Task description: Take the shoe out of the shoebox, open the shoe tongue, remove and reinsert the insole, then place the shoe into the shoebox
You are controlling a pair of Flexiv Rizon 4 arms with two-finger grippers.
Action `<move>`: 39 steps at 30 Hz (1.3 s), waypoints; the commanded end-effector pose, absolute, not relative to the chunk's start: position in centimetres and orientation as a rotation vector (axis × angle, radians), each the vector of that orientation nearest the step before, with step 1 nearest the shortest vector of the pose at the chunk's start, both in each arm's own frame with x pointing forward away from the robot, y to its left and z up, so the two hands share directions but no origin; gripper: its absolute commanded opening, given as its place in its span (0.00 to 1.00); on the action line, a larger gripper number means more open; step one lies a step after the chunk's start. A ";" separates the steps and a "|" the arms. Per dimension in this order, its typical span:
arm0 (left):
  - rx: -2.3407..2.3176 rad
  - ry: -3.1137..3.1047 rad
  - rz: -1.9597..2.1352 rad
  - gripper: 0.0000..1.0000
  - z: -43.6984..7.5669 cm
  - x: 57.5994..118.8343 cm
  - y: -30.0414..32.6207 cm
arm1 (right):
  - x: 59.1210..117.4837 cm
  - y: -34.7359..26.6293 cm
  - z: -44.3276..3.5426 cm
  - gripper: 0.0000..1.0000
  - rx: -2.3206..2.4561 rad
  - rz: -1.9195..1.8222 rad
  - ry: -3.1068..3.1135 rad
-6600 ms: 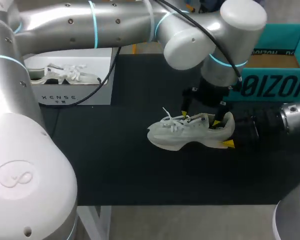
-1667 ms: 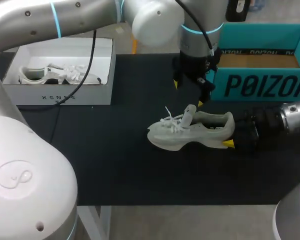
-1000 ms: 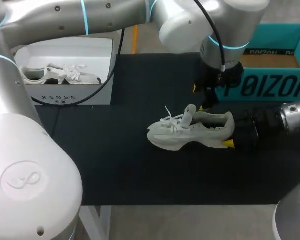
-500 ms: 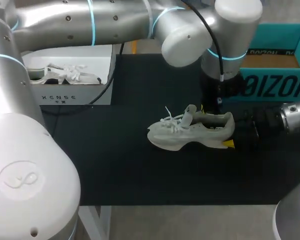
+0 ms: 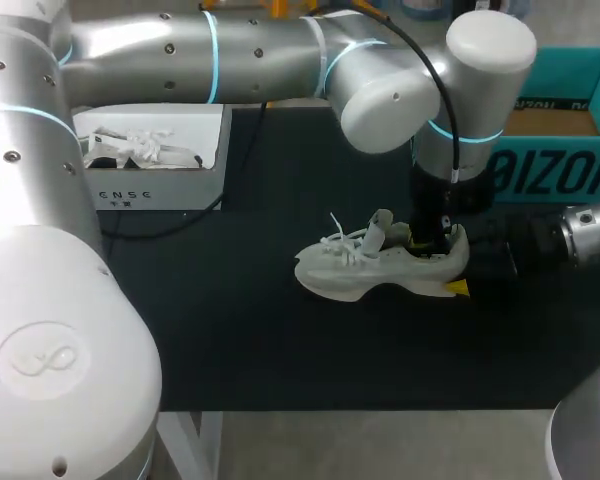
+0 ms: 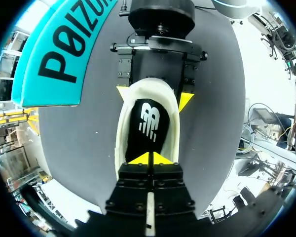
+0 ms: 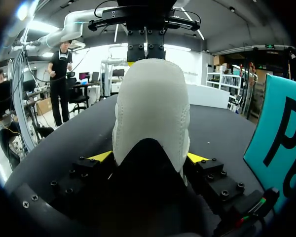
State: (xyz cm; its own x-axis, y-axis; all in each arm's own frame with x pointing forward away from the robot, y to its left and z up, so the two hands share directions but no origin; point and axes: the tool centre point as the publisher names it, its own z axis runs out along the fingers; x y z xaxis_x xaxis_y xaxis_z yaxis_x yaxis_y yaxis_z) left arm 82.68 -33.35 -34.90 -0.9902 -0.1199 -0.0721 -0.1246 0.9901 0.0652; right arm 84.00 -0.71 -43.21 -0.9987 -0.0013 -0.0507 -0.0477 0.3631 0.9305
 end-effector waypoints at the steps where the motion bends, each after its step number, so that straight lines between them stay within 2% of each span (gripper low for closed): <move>1: -0.170 3.080 0.115 0.00 -35.5 82.2 -33.4 | 84.0 -0.6 -43.4 0.00 -0.044 1.745 2.561; 17: -0.125 3.120 0.176 0.00 -37.4 81.5 -33.3 | 84.0 -0.6 -43.4 0.00 -0.044 1.745 2.561; 18: -0.128 3.123 0.183 0.04 -37.5 81.6 -33.2 | 84.0 -0.6 -43.4 0.00 -0.044 1.745 2.561; 19: -0.128 3.124 0.183 0.16 -37.5 81.6 -33.2 | 84.0 -0.6 -43.4 0.00 -0.044 1.745 2.561; 25: -0.120 3.121 0.203 0.31 -37.7 81.9 -33.3 | 84.0 -0.6 -43.4 0.00 -0.044 1.745 2.561; 31: -0.104 3.121 0.220 0.34 -38.5 82.2 -33.3 | 84.0 -0.6 -43.4 0.00 -0.044 1.745 2.561; 39: -0.056 3.097 0.277 0.31 -41.6 82.2 -33.1 | 84.0 -0.6 -43.4 0.00 -0.044 1.745 2.561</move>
State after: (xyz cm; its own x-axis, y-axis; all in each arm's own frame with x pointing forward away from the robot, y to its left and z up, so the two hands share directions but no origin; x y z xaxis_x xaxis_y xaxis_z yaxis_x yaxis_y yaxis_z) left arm 82.38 -32.50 -39.77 -0.9990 -0.0400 -0.0177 -0.0423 0.9866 0.1574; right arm 83.95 -0.70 -43.22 -0.9987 -0.0021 -0.0519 -0.0491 0.3628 0.9306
